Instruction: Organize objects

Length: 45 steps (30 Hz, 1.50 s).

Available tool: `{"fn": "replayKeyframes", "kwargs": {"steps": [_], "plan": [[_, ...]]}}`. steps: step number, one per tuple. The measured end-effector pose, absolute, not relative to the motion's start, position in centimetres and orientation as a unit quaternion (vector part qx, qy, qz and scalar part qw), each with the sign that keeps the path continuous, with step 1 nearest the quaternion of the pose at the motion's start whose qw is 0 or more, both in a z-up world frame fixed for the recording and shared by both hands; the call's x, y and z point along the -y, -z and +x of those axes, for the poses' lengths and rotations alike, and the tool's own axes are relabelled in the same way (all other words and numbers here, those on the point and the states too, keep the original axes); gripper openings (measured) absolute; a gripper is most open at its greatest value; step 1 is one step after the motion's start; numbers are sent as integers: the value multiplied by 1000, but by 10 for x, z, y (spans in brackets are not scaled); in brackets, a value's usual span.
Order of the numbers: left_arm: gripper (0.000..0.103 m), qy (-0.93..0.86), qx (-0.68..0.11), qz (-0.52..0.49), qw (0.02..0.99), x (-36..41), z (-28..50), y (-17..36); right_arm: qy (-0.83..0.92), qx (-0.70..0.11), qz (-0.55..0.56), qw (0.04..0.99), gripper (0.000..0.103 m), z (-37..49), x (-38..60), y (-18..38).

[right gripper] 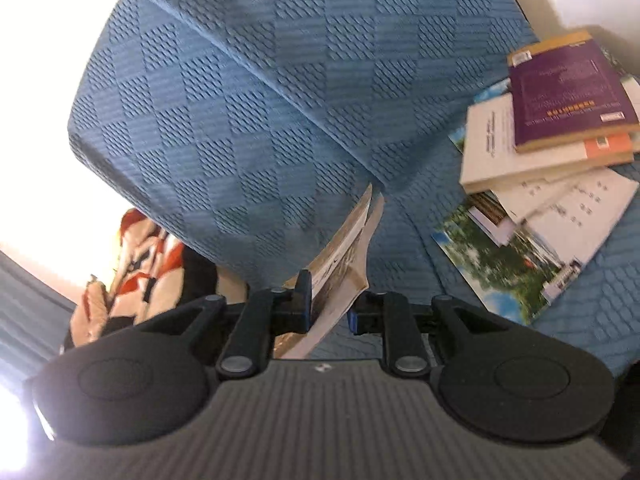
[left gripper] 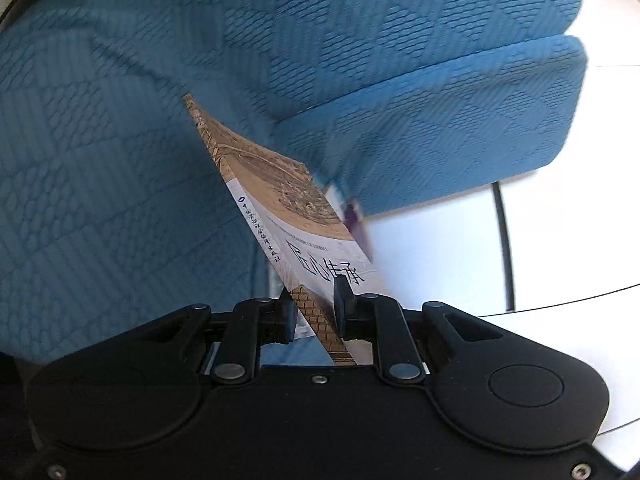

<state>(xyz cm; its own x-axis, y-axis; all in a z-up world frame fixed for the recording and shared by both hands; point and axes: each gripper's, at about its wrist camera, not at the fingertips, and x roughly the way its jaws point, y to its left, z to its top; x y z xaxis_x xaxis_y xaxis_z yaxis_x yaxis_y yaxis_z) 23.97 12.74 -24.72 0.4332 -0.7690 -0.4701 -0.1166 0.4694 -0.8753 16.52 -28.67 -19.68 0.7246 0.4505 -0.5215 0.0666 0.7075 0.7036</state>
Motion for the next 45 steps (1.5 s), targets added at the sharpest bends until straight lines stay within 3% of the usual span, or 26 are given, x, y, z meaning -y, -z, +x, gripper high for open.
{"fn": "replayKeyframes", "kwargs": {"steps": [17,28,30,33,34,45], "plan": [[16,185,-545,-306,758,-101,222,268,-93,-430,321,839,20,142,271,248],[20,143,-598,-275,739,-93,220,315,-77,-500,304,807,20,137,265,299],[21,142,-599,-276,738,-94,218,312,-76,-505,297,807,23,136,264,303],[40,128,-596,-262,748,-96,215,305,-69,-519,303,796,28,136,268,301],[43,120,-592,-250,757,-97,213,300,-62,-528,294,794,31,136,267,298],[44,133,-535,-215,806,-82,189,211,-70,-515,253,816,32,123,288,241]]}}
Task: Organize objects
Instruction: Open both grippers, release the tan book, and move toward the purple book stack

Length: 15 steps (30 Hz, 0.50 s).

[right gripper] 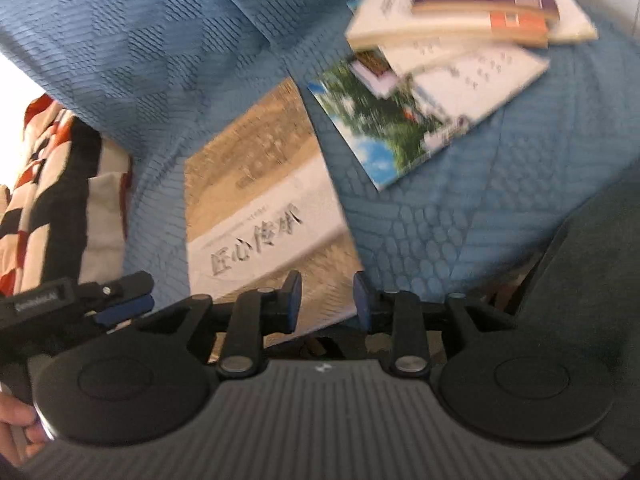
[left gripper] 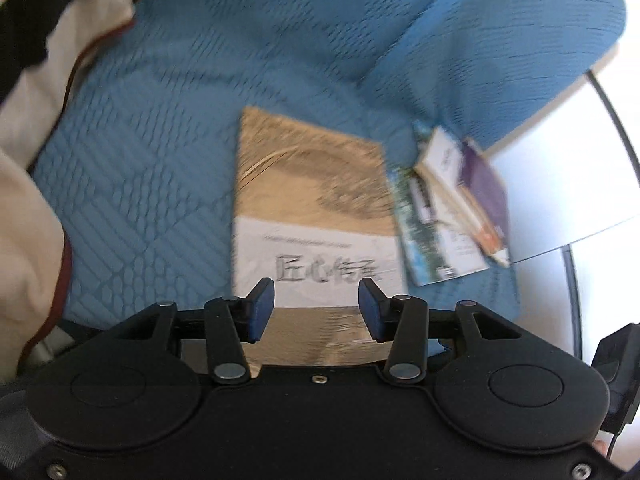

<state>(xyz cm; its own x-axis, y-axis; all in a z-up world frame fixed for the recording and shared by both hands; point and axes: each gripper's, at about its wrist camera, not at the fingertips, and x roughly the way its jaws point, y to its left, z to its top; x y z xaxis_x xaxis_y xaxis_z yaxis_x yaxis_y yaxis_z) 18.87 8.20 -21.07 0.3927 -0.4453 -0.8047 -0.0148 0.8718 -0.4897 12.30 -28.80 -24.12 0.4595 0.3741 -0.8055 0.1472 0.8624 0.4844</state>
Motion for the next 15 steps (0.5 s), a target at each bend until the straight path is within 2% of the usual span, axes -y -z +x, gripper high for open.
{"fn": "replayKeyframes", "kwargs": {"steps": [9,15], "plan": [[45,166,-458,-187,853,-48,161,115,-109,-447,209,863,32,107,302,144],[46,187,-422,-187,867,-27,136,70,-128,-411,203,879,32,80,319,94]]}}
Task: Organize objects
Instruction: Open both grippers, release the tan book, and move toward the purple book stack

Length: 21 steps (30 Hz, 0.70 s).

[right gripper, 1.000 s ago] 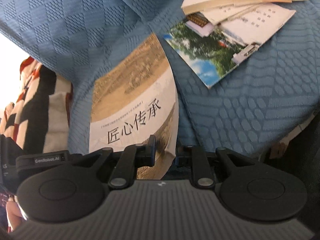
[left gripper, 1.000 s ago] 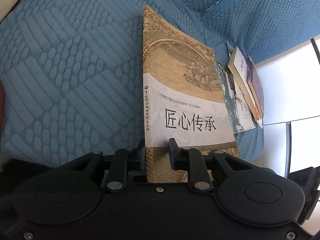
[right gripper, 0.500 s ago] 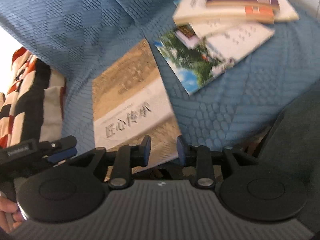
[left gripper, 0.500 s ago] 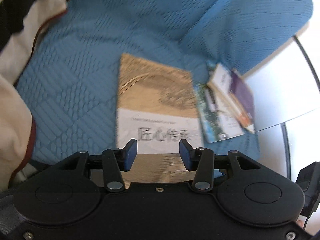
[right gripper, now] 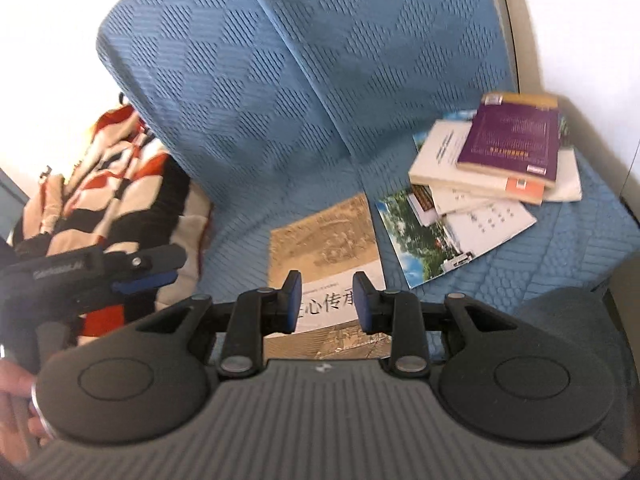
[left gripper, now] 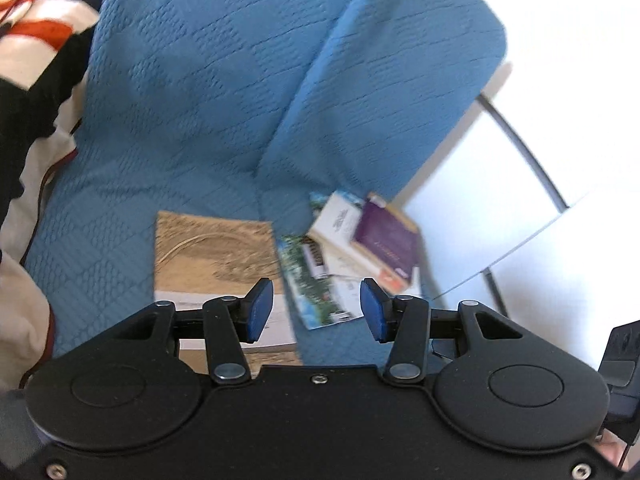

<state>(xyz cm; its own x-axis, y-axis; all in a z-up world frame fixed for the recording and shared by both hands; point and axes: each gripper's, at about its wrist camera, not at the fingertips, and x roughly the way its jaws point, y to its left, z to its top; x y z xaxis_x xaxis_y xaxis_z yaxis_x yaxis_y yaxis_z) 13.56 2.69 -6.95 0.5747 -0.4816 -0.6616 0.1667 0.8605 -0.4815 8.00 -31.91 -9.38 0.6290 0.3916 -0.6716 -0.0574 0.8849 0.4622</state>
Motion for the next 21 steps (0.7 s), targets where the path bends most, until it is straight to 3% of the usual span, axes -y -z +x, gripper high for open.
{"fn": "replayKeyframes", "kwargs": {"steps": [7,21], "plan": [[47,189,-397,-156,885,5,99,39,-118,-373,173,904,32,50,342,63],[50,178,-392,-151,890,48,65,26,-96,-372,178,906,32,22,371,56]]}}
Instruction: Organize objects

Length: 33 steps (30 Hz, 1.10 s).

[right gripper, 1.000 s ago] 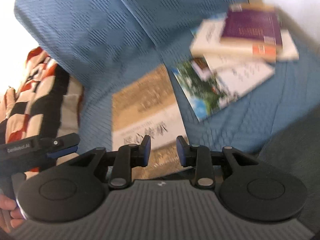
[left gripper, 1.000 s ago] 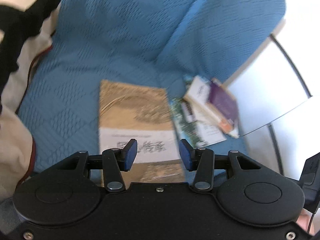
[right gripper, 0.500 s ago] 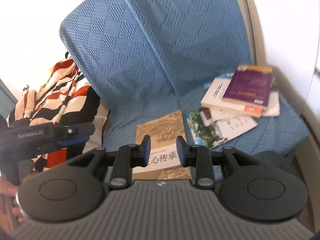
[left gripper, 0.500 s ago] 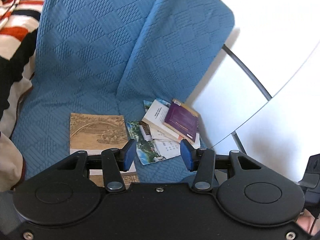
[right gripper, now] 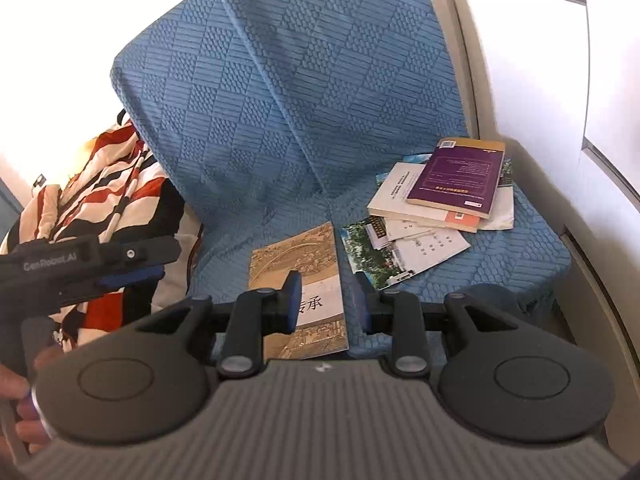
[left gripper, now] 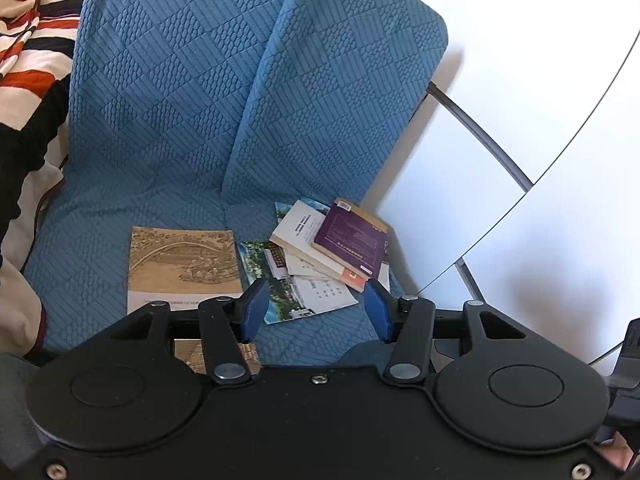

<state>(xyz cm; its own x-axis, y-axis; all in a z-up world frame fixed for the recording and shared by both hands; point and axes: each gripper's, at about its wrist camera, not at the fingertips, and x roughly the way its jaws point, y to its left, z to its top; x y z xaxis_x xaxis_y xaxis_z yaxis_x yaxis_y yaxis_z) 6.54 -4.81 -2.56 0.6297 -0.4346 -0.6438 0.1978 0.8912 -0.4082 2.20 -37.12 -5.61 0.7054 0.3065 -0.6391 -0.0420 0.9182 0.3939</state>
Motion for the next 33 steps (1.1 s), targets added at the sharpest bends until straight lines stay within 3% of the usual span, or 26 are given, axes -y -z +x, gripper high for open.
{"fn": "replayKeyframes", "kwargs": {"steps": [28,33], "plan": [[65,209,-406,-139,879,178,115,31,-46,-380,215,899,32,46,484,70],[69,209,-419,-136,873,199,147,38,-41,-382,220,897,49,66,499,81]]}}
